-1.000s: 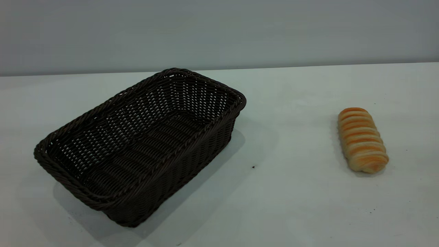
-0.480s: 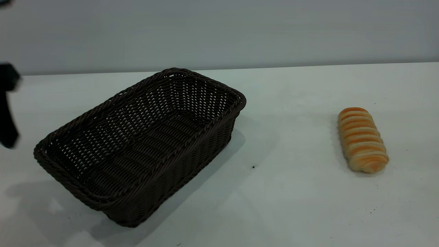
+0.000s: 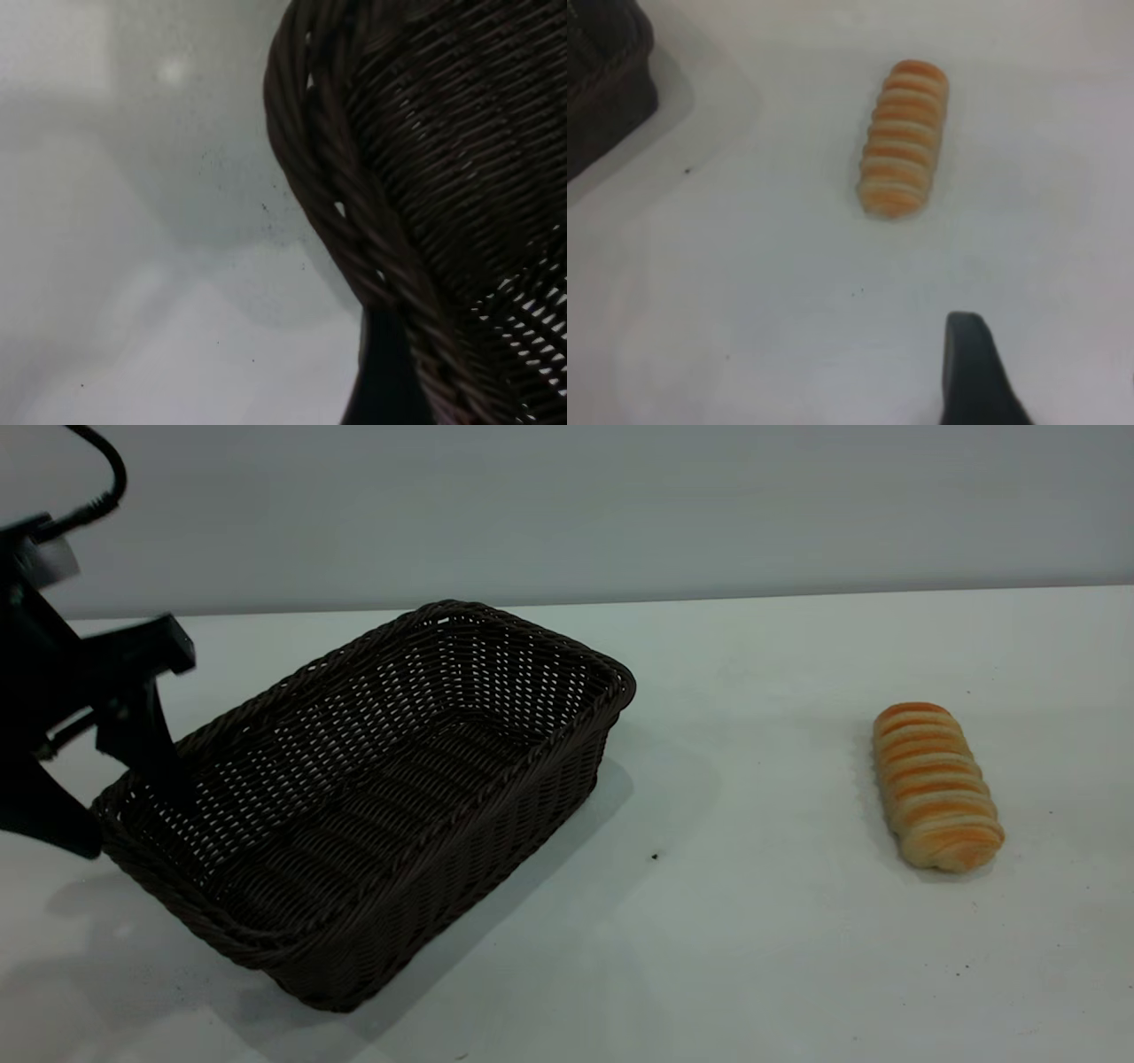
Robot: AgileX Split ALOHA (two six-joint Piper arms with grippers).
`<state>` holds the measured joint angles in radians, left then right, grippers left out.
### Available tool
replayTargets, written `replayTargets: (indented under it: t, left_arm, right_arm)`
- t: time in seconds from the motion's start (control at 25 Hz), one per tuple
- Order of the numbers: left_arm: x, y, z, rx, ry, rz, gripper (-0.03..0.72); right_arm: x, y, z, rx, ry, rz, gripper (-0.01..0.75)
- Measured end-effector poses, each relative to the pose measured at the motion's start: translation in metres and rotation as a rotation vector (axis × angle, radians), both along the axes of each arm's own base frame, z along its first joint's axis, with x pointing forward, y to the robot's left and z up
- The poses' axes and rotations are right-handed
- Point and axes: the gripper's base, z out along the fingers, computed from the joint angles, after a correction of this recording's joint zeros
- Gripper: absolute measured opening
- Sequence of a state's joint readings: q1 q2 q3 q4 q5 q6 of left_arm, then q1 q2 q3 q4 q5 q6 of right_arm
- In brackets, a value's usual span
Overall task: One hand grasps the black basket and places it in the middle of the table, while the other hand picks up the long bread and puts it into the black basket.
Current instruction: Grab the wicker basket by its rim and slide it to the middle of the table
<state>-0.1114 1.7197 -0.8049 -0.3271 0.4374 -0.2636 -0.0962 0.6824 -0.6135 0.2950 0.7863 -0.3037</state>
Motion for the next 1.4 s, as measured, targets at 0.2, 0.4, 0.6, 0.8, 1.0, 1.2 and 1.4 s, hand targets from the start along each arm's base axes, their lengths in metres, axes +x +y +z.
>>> replayTargets:
  t: [0.2,0.4,0.6,0.8,1.0,1.2,1.4]
  left_arm:
    - [0.002,0.0,-0.011,0.004,0.026,0.01,0.566]
    - [0.005,0.0,-0.023,0.007,0.037,0.033,0.566]
    - [0.015,-0.001,-0.05,0.017,0.007,0.08,0.542]
    - [0.02,-0.016,-0.072,0.006,-0.024,0.139,0.244]
    - [0.023,-0.025,-0.07,0.005,-0.064,0.114,0.135]
    - [0.041,-0.029,-0.064,0.018,-0.115,-0.017,0.134]
    - [0.077,-0.04,-0.059,0.006,-0.121,-0.191,0.134]
  right_arm:
    - [0.0,0.0,0.0,-0.004,-0.001,0.0,0.412]
    - [0.0,0.0,0.0,-0.004,-0.002,-0.001,0.412]
    - [0.0,0.0,-0.001,-0.004,0.001,-0.001,0.412]
    - [0.0,0.0,-0.001,-0.004,0.0,-0.001,0.412]
    - [0.0,0.0,-0.001,-0.004,0.001,-0.001,0.412]
    - [0.0,0.0,-0.001,-0.004,0.005,0.001,0.412]
    - [-0.001,0.0,-0.002,-0.003,0.017,0.004,0.412]
